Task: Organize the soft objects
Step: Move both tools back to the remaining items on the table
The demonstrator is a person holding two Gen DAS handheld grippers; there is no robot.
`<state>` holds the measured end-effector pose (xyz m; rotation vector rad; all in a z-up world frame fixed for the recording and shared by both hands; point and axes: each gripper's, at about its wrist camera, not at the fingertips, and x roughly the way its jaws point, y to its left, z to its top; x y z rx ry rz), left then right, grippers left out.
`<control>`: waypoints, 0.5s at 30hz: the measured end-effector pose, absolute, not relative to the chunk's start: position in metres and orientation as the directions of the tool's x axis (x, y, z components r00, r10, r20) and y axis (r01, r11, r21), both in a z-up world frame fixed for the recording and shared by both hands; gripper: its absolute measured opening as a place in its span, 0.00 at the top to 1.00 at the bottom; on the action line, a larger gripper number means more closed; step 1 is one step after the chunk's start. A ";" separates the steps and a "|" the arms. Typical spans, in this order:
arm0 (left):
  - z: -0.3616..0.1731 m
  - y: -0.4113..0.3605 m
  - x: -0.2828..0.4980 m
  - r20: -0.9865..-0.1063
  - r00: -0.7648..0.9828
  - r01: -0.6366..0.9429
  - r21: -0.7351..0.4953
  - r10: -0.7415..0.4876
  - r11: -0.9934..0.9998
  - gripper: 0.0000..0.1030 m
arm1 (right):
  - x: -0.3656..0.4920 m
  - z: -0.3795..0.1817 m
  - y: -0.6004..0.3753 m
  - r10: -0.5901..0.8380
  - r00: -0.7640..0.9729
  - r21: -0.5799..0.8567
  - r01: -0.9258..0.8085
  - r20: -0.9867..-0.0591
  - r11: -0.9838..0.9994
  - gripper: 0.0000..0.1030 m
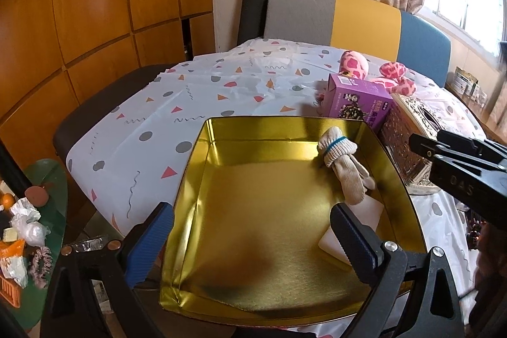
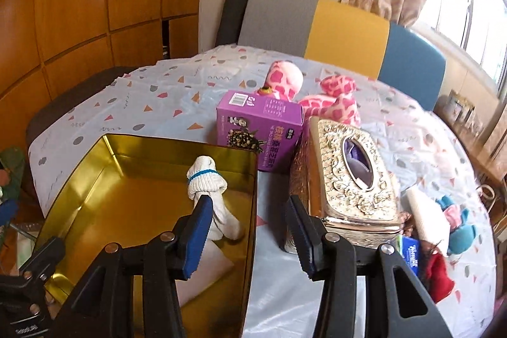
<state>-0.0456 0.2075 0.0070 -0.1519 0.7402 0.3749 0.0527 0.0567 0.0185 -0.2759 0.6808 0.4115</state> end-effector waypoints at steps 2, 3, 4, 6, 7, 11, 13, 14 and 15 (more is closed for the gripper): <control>0.006 0.205 -0.044 -0.688 0.673 -0.381 -0.006 0.273 0.924 0.04 | 0.046 0.021 0.056 0.280 0.710 -0.123 -0.459 -0.647 0.880 0.53; 0.006 0.205 -0.044 -0.689 0.672 -0.380 -0.006 0.271 0.925 0.04 | 0.044 0.022 0.056 0.283 0.712 -0.125 -0.462 -0.643 0.878 0.53; 0.006 0.203 -0.043 -0.689 0.672 -0.378 -0.003 0.272 0.926 0.04 | 0.042 0.023 0.056 0.287 0.715 -0.125 -0.464 -0.637 0.877 0.53; 0.006 0.200 -0.042 -0.688 0.671 -0.372 0.007 0.274 0.928 0.04 | 0.037 0.026 0.054 0.292 0.720 -0.122 -0.463 -0.629 0.878 0.53; 0.006 0.198 -0.042 -0.689 0.672 -0.369 0.009 0.273 0.929 0.04 | 0.036 0.027 0.053 0.293 0.723 -0.123 -0.462 -0.626 0.878 0.53; 0.007 0.194 -0.040 -0.690 0.671 -0.362 0.017 0.273 0.932 0.04 | 0.030 0.033 0.049 0.289 0.740 -0.134 -0.454 -0.607 0.881 0.53; 0.007 0.192 -0.039 -0.692 0.669 -0.359 0.020 0.272 0.933 0.04 | 0.028 0.035 0.047 0.290 0.745 -0.136 -0.453 -0.601 0.881 0.53; 0.007 0.191 -0.039 -0.692 0.669 -0.356 0.021 0.270 0.934 0.04 | 0.029 0.036 0.045 0.290 0.745 -0.136 -0.452 -0.600 0.881 0.53; 0.007 0.189 -0.038 -0.693 0.669 -0.353 0.024 0.270 0.935 0.04 | 0.028 0.036 0.044 0.289 0.747 -0.136 -0.451 -0.599 0.882 0.53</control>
